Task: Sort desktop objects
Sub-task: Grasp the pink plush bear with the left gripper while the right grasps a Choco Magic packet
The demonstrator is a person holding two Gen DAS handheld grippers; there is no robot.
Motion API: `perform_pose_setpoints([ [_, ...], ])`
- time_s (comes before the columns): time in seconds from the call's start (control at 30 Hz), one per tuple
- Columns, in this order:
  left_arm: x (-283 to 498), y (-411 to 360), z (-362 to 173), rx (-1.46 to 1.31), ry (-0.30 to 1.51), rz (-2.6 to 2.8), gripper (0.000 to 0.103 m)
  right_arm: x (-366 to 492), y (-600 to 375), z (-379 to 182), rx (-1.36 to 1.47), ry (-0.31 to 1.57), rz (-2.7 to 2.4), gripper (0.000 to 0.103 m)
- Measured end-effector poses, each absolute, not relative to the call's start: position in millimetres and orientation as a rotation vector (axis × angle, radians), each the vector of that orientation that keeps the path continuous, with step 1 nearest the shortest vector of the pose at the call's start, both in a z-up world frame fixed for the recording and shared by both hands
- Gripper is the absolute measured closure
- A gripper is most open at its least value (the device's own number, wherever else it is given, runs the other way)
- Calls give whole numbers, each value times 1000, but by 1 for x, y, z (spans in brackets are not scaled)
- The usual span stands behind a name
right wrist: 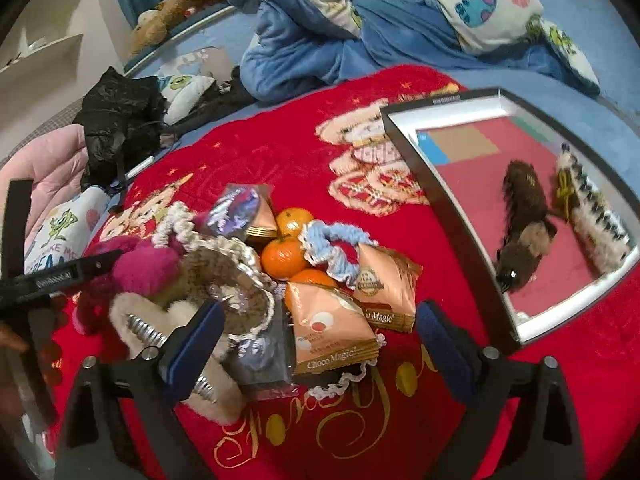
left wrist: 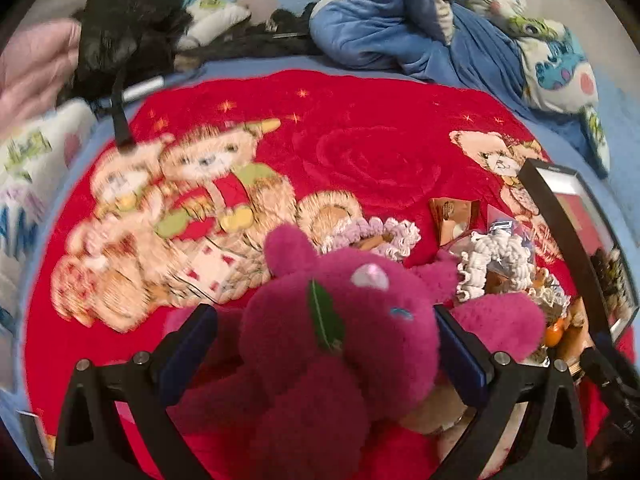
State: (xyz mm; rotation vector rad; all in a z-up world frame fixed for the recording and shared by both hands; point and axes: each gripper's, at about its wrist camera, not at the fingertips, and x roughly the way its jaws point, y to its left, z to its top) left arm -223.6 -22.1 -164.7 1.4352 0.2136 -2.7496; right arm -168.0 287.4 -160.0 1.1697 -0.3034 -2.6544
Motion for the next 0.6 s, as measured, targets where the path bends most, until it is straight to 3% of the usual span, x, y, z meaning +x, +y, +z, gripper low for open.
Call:
perform_pose_setpoints([
  [0.13,-229,-31,-179,1454,291,-2748,0,-174,289,-170,1200,-314,-2637,12],
  [0.27,-236,-28,-185,1472,216,-2762,0,-176,293,-180,1225,-354,-2645,28],
  [0.4,-242,-33,-190,1486,280,-2771,0,-176,304,-183,1216,-447,-2655,40],
  [0.53,-237,-33,-189,1453,283,-2791,0,-176,307,-185,1233,-445,-2643,43],
  [0.6,-231,-33,-188,1447,338,-2811,16,-175,304,-185,1252,-409,-2646,57],
])
